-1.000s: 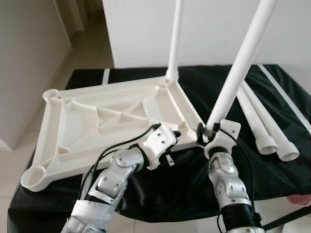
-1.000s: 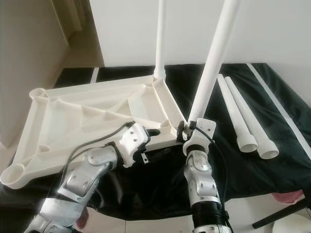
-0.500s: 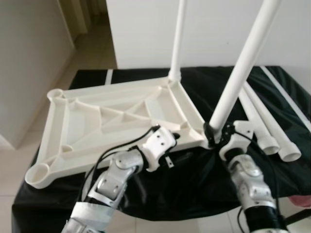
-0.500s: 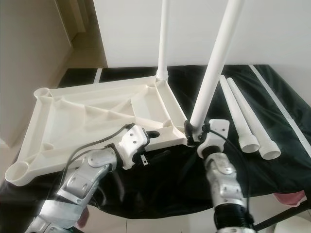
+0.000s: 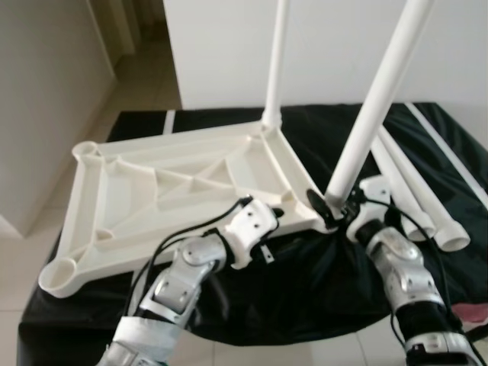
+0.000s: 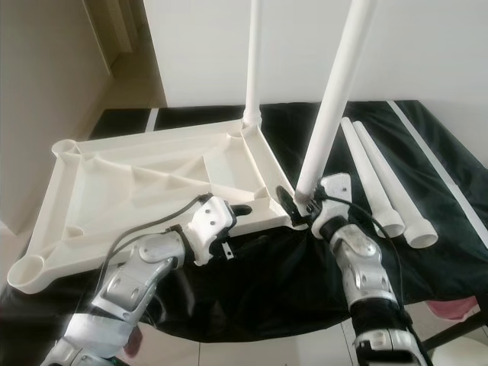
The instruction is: Building children table
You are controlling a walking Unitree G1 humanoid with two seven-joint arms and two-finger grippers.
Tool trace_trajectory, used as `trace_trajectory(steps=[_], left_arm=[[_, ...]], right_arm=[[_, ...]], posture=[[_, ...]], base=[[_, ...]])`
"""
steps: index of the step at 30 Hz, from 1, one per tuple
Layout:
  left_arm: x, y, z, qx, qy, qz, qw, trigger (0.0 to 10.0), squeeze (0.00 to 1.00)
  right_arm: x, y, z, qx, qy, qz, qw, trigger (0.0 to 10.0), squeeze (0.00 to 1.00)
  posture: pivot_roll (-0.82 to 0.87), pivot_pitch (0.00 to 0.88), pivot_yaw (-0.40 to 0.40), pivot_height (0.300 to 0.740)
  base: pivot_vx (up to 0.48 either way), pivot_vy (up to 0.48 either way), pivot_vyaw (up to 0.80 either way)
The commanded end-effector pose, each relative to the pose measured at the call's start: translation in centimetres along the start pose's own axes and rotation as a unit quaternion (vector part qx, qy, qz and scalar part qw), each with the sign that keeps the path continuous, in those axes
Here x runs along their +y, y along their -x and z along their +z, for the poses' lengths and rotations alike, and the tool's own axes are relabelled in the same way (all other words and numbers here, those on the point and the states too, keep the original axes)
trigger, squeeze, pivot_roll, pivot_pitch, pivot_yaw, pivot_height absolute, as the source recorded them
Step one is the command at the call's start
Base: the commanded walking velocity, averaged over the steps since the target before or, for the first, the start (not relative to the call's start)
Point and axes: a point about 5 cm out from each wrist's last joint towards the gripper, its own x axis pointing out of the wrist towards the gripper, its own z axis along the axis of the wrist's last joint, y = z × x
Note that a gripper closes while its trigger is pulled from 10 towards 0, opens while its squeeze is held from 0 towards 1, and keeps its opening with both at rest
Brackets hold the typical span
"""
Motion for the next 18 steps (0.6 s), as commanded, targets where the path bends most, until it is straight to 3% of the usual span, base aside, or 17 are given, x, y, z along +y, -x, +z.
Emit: trace_trajectory(steps=[1,9,10,11,12,18], left_arm=[[-0.1,-0.2,-0.3,0.009,-0.009,0.014,1.000,10.0,0.00],[-0.1,-0.2,-0.3,0.013,-0.017,0.018,1.000,10.0,0.00],[0.0,-0.2,-0.3,0.013,-0.017,0.018,1.000,10.0,0.00],[0.0,-0.3,-0.3,0.013,-0.018,0.019,1.000,10.0,0.00],[0.1,-0.3,-0.3,0.013,-0.018,0.019,1.000,10.0,0.00],[0.3,-0.3,-0.2,0.012,-0.020,0.022,0.999,10.0,0.00]], right_arm=[[0.2,-0.4,-0.3,0.010,0.011,0.024,1.000,10.0,0.00],[-0.2,-0.9,-0.3,0.020,0.029,0.041,0.999,10.0,0.00],[-0.2,-0.9,-0.4,0.026,0.032,0.045,0.998,4.4,0.00],[-0.3,-0.9,-0.6,0.030,0.033,0.049,0.998,4.4,0.00],[-0.3,-0.9,-0.7,0.035,0.034,0.052,0.997,0.0,0.00],[-0.6,-0.6,-1.2,0.047,0.036,0.053,0.997,0.0,0.00]], posture=[[-0.03,0.000,0.017,0.740],[-0.02,0.000,0.008,0.740],[-0.02,0.000,0.008,0.740],[-0.02,0.000,0.008,0.740],[-0.02,0.000,0.006,0.740],[-0.02,0.000,0.008,0.740]], base=[[0.000,0.000,0.00],[0.000,0.000,0.00],[0.000,0.000,0.00],[0.000,0.000,0.00],[0.000,0.000,0.00],[0.000,0.000,0.00]])
